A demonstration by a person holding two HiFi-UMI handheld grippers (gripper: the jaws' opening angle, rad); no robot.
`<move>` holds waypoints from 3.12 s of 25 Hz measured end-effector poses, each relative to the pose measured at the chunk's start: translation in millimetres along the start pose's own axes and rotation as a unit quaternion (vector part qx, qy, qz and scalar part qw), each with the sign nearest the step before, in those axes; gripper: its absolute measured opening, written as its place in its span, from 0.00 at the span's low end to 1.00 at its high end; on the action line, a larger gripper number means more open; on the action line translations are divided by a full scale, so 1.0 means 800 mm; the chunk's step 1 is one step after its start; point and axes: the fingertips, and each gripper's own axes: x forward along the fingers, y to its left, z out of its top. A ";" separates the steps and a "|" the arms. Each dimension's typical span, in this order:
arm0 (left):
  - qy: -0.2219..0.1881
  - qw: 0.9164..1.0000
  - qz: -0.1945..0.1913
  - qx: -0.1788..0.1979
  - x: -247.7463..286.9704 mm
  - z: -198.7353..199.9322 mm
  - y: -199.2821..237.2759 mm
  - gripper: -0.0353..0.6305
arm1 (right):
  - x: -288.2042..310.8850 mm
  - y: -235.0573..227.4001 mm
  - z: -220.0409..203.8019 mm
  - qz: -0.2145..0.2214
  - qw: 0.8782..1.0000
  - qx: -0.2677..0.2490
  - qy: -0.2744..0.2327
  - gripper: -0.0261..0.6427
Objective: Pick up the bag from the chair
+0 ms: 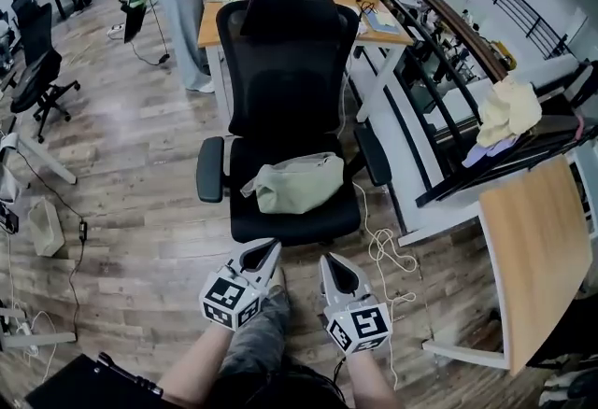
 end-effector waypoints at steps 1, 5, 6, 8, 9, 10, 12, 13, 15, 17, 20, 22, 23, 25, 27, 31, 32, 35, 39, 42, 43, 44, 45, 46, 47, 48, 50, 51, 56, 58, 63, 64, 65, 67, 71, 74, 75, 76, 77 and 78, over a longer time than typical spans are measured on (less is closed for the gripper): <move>0.002 1.000 0.002 -0.003 0.009 0.000 0.005 0.05 | 0.009 -0.007 -0.001 0.002 1.000 0.003 0.003 0.05; 0.014 1.000 0.003 -0.012 0.041 0.001 0.027 0.05 | 0.047 -0.027 -0.007 0.012 1.000 0.012 0.020 0.05; 0.016 1.000 0.002 -0.011 0.050 0.003 0.033 0.05 | 0.058 -0.033 -0.007 0.013 1.000 0.014 0.024 0.05; 0.022 1.000 -0.001 -0.011 0.068 0.007 0.045 0.05 | 0.080 -0.044 -0.007 0.016 0.999 0.020 0.031 0.05; 0.025 1.000 -0.002 -0.013 0.076 0.008 0.051 0.05 | 0.090 -0.048 -0.008 0.017 0.999 0.025 0.034 0.05; 0.028 0.999 -0.003 -0.015 0.083 0.008 0.056 0.05 | 0.100 -0.052 -0.010 0.020 0.999 0.030 0.038 0.05; 0.032 0.999 -0.004 -0.019 0.097 0.011 0.065 0.05 | 0.119 -0.057 -0.012 0.028 0.998 0.034 0.048 0.05; 0.034 0.999 -0.005 -0.022 0.104 0.012 0.069 0.05 | 0.129 -0.059 -0.014 0.033 0.997 0.035 0.053 0.05; 0.038 0.999 -0.009 -0.028 0.120 0.012 0.077 0.05 | 0.148 -0.064 -0.018 0.041 0.996 0.039 0.062 0.05; 0.044 0.998 -0.011 -0.034 0.135 0.010 0.087 0.05 | 0.167 -0.068 -0.024 0.050 0.995 0.039 0.072 0.05; 0.048 0.998 -0.007 -0.035 0.150 0.007 0.105 0.05 | 0.196 -0.071 -0.034 0.066 0.994 0.031 0.086 0.05; 0.044 0.999 0.002 -0.031 0.158 0.007 0.118 0.05 | 0.212 -0.077 -0.039 0.075 0.993 0.024 0.092 0.05; 0.042 0.999 0.007 -0.031 0.162 0.006 0.126 0.05 | 0.219 -0.081 -0.041 0.077 0.992 0.022 0.094 0.05; 0.038 0.998 0.022 -0.039 0.166 0.002 0.141 0.05 | 0.230 -0.085 -0.047 0.082 0.991 0.021 0.100 0.05; 0.035 0.997 0.040 -0.055 0.164 -0.006 0.155 0.05 | 0.239 -0.084 -0.055 0.092 0.990 0.018 0.109 0.05; 0.036 0.992 0.074 -0.096 0.154 -0.036 0.182 0.05 | 0.258 -0.074 -0.079 0.117 0.985 0.022 0.128 0.05; 0.037 0.990 0.085 -0.105 0.152 -0.044 0.189 0.05 | 0.264 -0.073 -0.085 0.123 0.983 0.024 0.132 0.05; 0.037 0.983 0.117 -0.136 0.148 -0.068 0.207 0.06 | 0.275 -0.071 -0.102 0.142 0.979 0.027 0.146 0.05; 0.046 0.969 0.163 -0.182 0.158 -0.106 0.221 0.13 | 0.287 -0.082 -0.127 0.172 0.970 0.030 0.170 0.05; 0.050 0.955 0.185 -0.225 0.173 -0.137 0.228 0.22 | 0.299 -0.095 -0.143 0.193 0.963 0.025 0.184 0.05; 0.049 0.951 0.187 -0.241 0.179 -0.146 0.230 0.25 | 0.303 -0.099 -0.147 0.198 0.962 0.022 0.187 0.05; 0.047 0.946 0.188 -0.259 0.185 -0.155 0.231 0.28 | 0.307 -0.102 -0.151 0.202 0.961 0.021 0.189 0.05; 0.045 0.941 0.188 -0.277 0.192 -0.163 0.233 0.32 | 0.310 -0.105 -0.154 0.207 0.959 0.019 0.191 0.05; 0.043 0.935 0.189 -0.297 0.197 -0.172 0.235 0.36 | 0.313 -0.108 -0.158 0.211 0.958 0.016 0.193 0.05; 0.039 0.928 0.190 -0.317 0.203 -0.180 0.237 0.39 | 0.315 -0.112 -0.161 0.215 0.957 0.014 0.196 0.05; 0.034 0.921 0.192 -0.336 0.208 -0.187 0.238 0.42 | 0.317 -0.117 -0.165 0.218 0.955 0.013 0.199 0.05; 0.023 0.910 0.195 -0.366 0.217 -0.197 0.241 0.45 | 0.320 -0.126 -0.172 0.222 0.953 0.012 0.204 0.05; 0.017 0.906 0.196 -0.375 0.221 -0.200 0.243 0.46 | 0.321 -0.130 -0.175 0.222 0.953 0.013 0.206 0.05; -0.011 0.897 0.199 -0.394 0.234 -0.202 0.258 0.47 | 0.324 -0.151 -0.183 0.217 0.954 0.012 0.206 0.05; -0.024 0.895 0.199 -0.399 0.238 -0.197 0.267 0.47 | 0.326 -0.159 -0.184 0.214 0.955 0.010 0.204 0.05; -0.019 0.890 0.200 -0.408 0.251 -0.202 0.275 0.46 | 0.325 -0.181 -0.185 0.192 0.961 0.005 0.201 0.05; -0.017 0.893 0.208 -0.399 0.250 -0.202 0.277 0.40 | 0.324 -0.186 -0.185 0.185 0.962 0.002 0.199 0.05; -0.016 0.895 0.218 -0.389 0.248 -0.201 0.279 0.32 | 0.324 -0.191 -0.185 0.177 0.964 0.000 0.198 0.05; -0.015 0.899 0.231 -0.372 0.246 -0.199 0.281 0.18 | 0.322 -0.209 -0.184 0.151 0.969 0.000 0.196 0.05; -0.006 0.903 0.247 -0.351 0.247 -0.196 0.280 0.10 | 0.319 -0.264 -0.179 0.073 0.978 0.001 0.193 0.05; -0.004 0.903 0.258 -0.344 0.244 -0.198 0.280 0.09 | 0.315 -0.306 -0.181 0.019 0.979 0.006 0.201 0.05; -0.004 0.903 0.259 -0.343 0.243 -0.199 0.280 0.09 | 0.313 -0.317 -0.185 0.008 0.978 0.013 0.207 0.16; -0.003 0.903 0.260 -0.342 0.242 -0.199 0.280 0.09 | 0.312 -0.327 -0.188 -0.002 0.977 0.022 0.213 0.22; -0.001 0.904 0.260 -0.341 0.241 -0.199 0.279 0.09 | 0.310 -0.337 -0.192 -0.011 0.975 0.033 0.218 0.22; 0.000 0.904 0.259 -0.339 0.241 -0.199 0.278 0.09 | 0.310 -0.345 -0.195 -0.019 0.974 0.046 0.221 0.22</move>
